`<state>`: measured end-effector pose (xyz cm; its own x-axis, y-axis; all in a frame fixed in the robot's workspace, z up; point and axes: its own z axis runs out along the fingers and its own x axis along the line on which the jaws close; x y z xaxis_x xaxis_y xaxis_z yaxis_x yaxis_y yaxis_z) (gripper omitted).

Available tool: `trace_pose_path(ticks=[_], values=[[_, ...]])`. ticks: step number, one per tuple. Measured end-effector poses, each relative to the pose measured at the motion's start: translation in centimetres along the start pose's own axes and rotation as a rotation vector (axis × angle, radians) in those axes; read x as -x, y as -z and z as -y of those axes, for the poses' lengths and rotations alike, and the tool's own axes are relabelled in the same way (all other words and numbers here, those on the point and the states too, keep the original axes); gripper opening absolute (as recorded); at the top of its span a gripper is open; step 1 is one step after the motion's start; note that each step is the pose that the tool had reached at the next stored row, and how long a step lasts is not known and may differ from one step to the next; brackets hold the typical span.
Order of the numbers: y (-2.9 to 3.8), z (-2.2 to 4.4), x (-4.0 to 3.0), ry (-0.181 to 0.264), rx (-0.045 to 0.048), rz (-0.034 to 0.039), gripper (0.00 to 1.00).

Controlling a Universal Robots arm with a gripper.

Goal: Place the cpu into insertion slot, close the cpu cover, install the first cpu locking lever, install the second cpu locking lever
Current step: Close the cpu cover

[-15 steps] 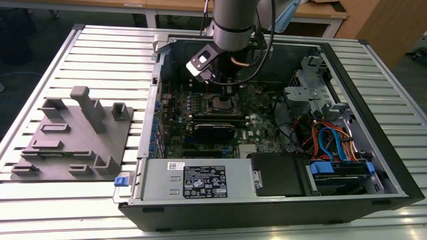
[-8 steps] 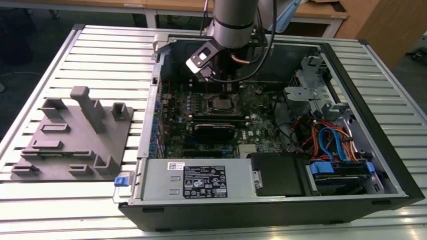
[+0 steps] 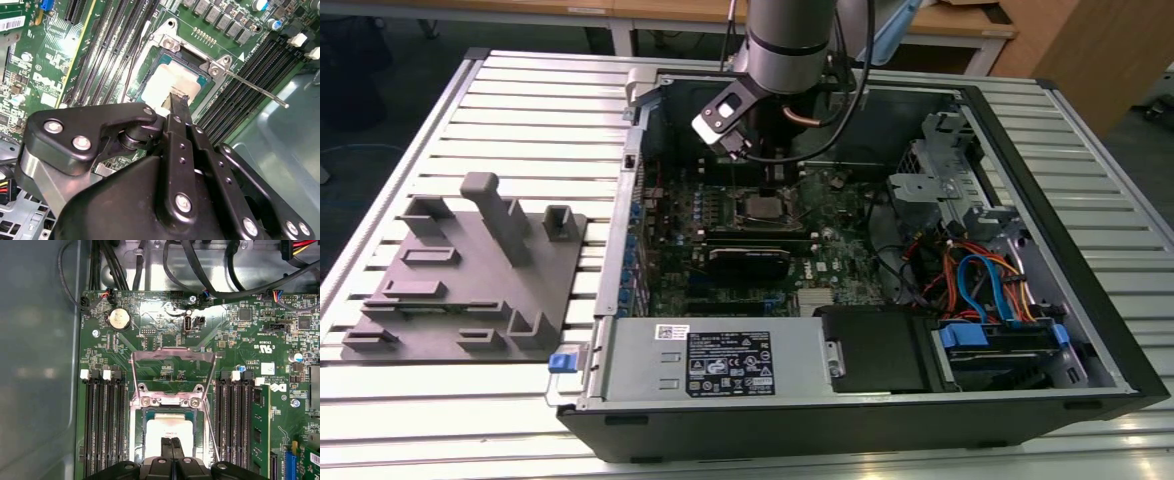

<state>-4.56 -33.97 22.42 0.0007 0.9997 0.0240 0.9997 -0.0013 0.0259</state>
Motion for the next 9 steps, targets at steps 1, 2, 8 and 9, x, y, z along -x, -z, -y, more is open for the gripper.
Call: trace_pose_path(ticks=[1,2,8,9], values=[[0.0,0.0,0.0,0.0,0.0,-0.0021,0.1],[0.0,0.0,0.0,0.0,0.0,-0.0025,0.1],[0.0,0.05,0.0,0.0,0.0,-0.0055,0.1],[0.0,0.05,0.0,0.0,0.0,-0.0062,0.1]])
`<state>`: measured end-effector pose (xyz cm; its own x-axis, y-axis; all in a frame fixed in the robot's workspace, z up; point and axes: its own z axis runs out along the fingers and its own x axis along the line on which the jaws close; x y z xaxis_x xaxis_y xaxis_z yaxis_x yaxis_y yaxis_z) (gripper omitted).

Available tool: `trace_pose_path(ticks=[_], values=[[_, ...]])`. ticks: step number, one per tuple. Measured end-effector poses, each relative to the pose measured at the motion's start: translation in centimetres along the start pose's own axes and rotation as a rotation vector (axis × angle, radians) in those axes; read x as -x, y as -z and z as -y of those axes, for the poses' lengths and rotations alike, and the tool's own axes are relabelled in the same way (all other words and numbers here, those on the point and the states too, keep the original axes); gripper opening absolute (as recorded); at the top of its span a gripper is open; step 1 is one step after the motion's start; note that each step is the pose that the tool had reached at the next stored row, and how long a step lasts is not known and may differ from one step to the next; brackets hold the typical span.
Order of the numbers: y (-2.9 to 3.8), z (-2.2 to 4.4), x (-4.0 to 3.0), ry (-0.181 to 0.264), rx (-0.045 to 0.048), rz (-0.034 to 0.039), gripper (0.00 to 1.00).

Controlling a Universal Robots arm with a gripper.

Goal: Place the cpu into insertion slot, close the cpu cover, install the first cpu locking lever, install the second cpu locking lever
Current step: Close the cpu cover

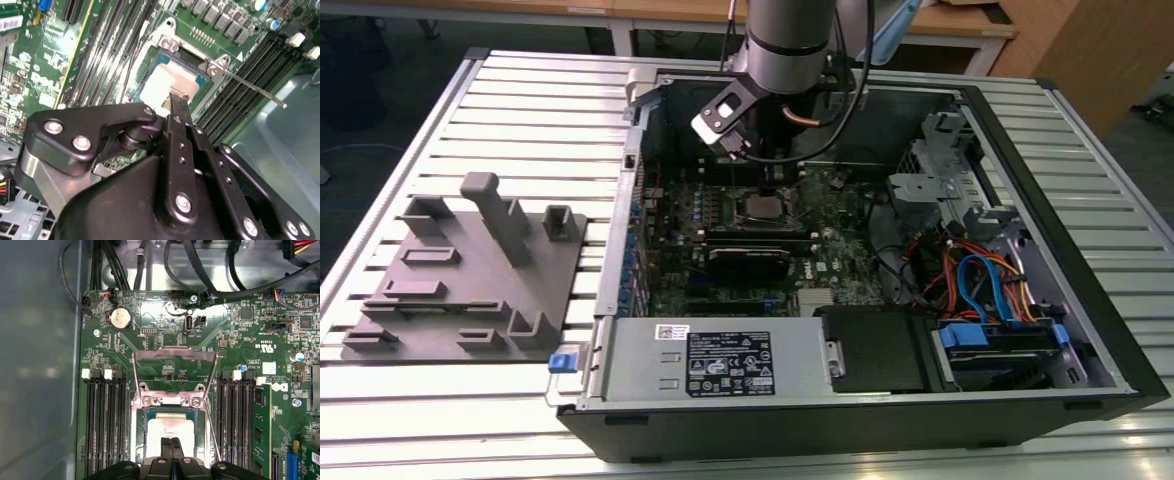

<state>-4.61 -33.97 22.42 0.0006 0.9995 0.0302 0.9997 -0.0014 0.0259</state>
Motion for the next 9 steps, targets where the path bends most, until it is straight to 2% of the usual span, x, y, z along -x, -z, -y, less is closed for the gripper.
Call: trace_pose_path(ticks=[9], values=[[0.78,-0.02,-0.02,0.0,-0.0001,0.0,0.1]])
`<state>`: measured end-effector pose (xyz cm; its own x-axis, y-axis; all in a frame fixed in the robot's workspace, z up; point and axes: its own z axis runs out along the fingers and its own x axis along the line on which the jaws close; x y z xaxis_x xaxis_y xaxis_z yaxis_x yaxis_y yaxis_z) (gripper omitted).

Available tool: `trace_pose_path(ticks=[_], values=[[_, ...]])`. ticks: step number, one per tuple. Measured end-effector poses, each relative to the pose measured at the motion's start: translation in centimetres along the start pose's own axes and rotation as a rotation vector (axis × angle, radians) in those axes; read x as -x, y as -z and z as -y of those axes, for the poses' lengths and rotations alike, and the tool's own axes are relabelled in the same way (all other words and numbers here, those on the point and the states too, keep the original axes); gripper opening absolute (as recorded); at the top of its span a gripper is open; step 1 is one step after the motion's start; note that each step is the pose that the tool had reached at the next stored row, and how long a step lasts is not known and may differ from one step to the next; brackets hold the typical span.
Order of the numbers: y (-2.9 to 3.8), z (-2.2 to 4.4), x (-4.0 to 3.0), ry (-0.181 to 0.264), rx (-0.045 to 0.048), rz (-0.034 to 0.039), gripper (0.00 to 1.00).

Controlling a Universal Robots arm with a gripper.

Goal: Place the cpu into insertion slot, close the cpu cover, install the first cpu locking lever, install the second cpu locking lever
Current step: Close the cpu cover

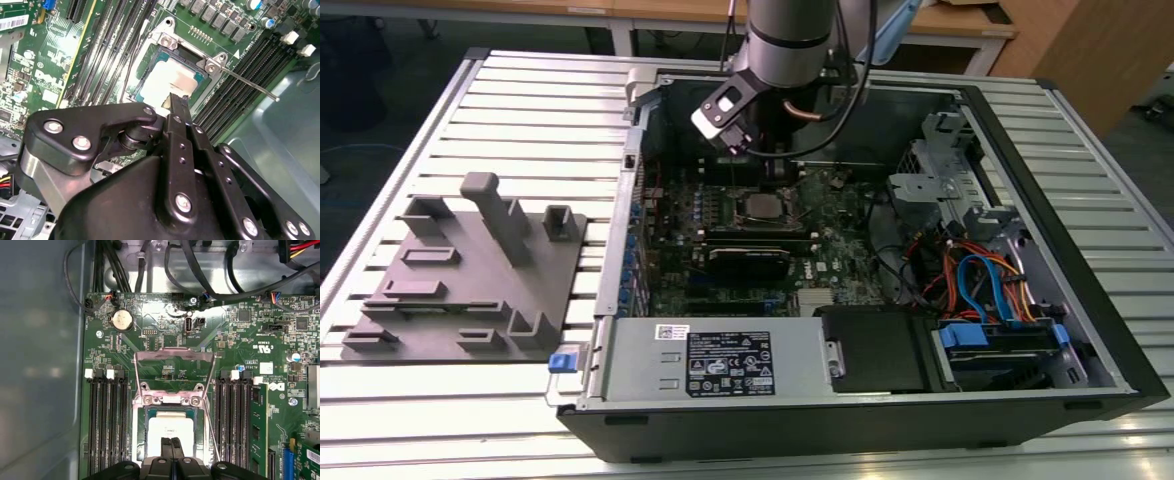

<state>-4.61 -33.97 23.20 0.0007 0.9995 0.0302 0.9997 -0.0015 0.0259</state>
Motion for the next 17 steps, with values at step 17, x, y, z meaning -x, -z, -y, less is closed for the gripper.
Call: trace_pose_path(ticks=[17], values=[[1.41,-0.04,-0.04,-0.022,0.0007,0.0005,0.1]])
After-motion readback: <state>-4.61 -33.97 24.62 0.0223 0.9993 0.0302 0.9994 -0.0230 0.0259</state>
